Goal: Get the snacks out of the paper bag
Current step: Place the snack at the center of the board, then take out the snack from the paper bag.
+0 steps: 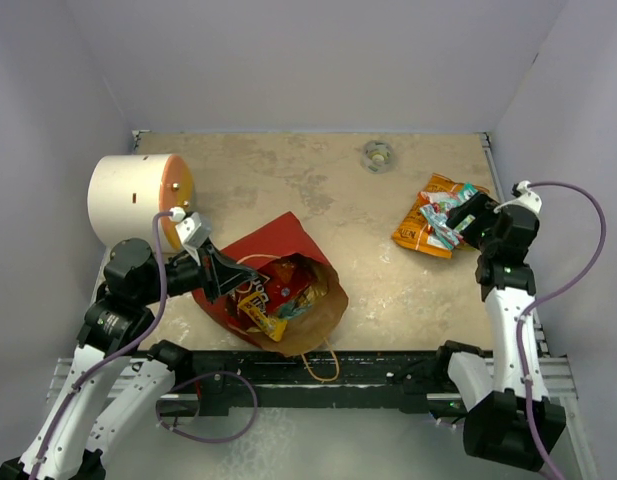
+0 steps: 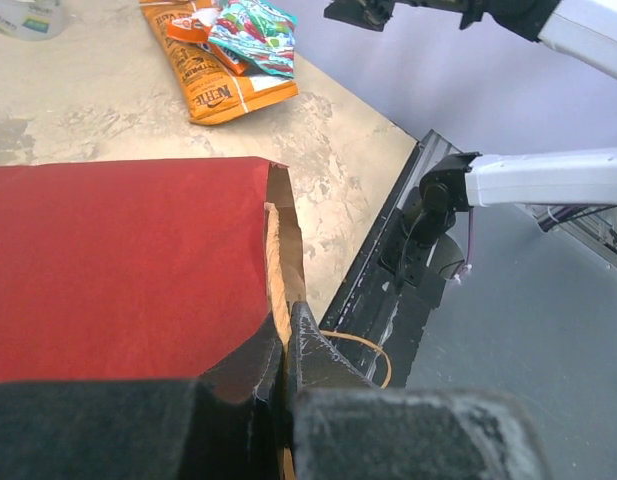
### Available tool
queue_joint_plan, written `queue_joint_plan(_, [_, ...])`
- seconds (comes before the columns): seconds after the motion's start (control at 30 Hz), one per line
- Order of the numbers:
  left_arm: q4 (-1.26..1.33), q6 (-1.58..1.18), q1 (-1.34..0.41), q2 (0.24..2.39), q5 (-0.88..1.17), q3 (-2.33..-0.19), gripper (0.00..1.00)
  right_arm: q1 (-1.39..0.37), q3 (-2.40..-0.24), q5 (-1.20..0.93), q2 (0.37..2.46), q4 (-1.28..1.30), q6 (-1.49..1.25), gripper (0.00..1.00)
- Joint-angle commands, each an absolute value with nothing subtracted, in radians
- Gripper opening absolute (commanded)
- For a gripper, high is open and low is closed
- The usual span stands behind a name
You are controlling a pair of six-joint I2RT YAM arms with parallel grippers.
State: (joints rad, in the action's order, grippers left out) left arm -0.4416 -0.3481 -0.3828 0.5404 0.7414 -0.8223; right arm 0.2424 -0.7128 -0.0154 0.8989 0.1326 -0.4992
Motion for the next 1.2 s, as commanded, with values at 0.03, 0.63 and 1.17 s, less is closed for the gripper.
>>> queue_joint_plan(0.03, [-0.416,-0.359,-0.384,0.535,0.69,-0.842,0.0,0.197,-0.783,-0.246,0.846,0.129,-0.429,0.83])
queue_joint_plan(0.63, [-0.405,-0.359,-0.384,0.538,0.684,-0.819,0.0,-0.595,-0.559,-0.404,0.596,-0.177,-0.731,0.7])
queue_joint_plan(1.17, [-0.392,-0.361,-0.384,0.534,0.699,-0.806,0.0,-1.354,-0.639,0.502,1.233,-0.313,-1.039,0.53])
